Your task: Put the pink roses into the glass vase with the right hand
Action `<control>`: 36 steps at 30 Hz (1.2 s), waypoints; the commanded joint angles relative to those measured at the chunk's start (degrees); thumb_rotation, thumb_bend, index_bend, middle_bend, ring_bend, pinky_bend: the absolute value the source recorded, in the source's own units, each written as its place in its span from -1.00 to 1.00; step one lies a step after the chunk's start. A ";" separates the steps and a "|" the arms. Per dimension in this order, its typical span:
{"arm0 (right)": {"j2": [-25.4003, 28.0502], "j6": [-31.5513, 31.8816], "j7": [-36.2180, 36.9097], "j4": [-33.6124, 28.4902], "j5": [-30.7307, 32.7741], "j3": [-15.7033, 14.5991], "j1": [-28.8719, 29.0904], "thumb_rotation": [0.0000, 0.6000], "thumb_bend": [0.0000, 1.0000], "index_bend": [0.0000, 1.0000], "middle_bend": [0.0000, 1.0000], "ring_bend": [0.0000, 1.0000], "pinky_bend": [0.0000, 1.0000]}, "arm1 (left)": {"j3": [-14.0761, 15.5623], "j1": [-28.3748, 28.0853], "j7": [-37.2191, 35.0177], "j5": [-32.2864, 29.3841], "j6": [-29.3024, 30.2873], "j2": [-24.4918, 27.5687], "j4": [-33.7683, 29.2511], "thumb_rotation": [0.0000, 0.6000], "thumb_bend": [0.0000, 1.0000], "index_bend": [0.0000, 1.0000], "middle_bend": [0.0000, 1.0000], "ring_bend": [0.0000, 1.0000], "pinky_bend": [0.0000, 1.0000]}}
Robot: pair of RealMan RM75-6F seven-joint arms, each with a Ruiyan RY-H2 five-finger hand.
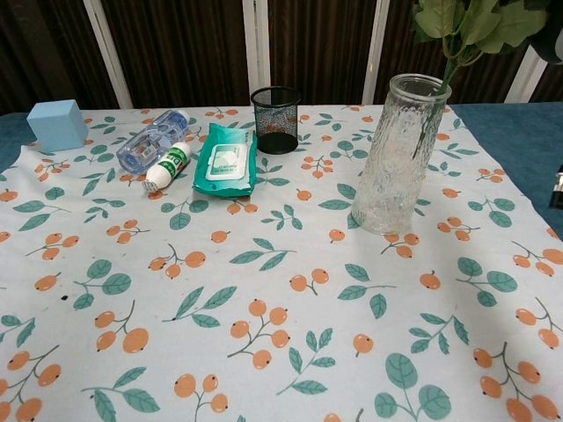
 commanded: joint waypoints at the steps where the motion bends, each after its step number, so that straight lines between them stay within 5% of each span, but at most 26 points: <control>1: 0.61 -0.12 -0.35 -0.79 -0.61 -0.98 -0.95 1.00 -0.33 -0.03 0.07 -0.13 -0.21 | 0.02 -0.02 0.14 0.01 -0.01 -0.04 -0.05 1.00 -1.00 -1.00 -1.00 -1.00 -1.00; 10: 1.19 -1.37 -1.56 -2.16 -1.64 -2.82 -2.49 1.00 -0.33 -0.03 0.06 -0.14 -0.21 | -0.06 -0.10 0.81 -0.20 -0.01 -0.22 -0.27 1.00 -1.00 -1.00 -1.00 -1.00 -1.00; 36: -7.01 -4.40 -5.62 5.85 4.10 3.32 4.80 1.00 -0.33 -0.03 0.06 -0.14 -0.22 | 0.17 -0.43 -0.53 0.08 -0.56 0.12 -0.10 1.00 -1.00 -1.00 -1.00 -1.00 -1.00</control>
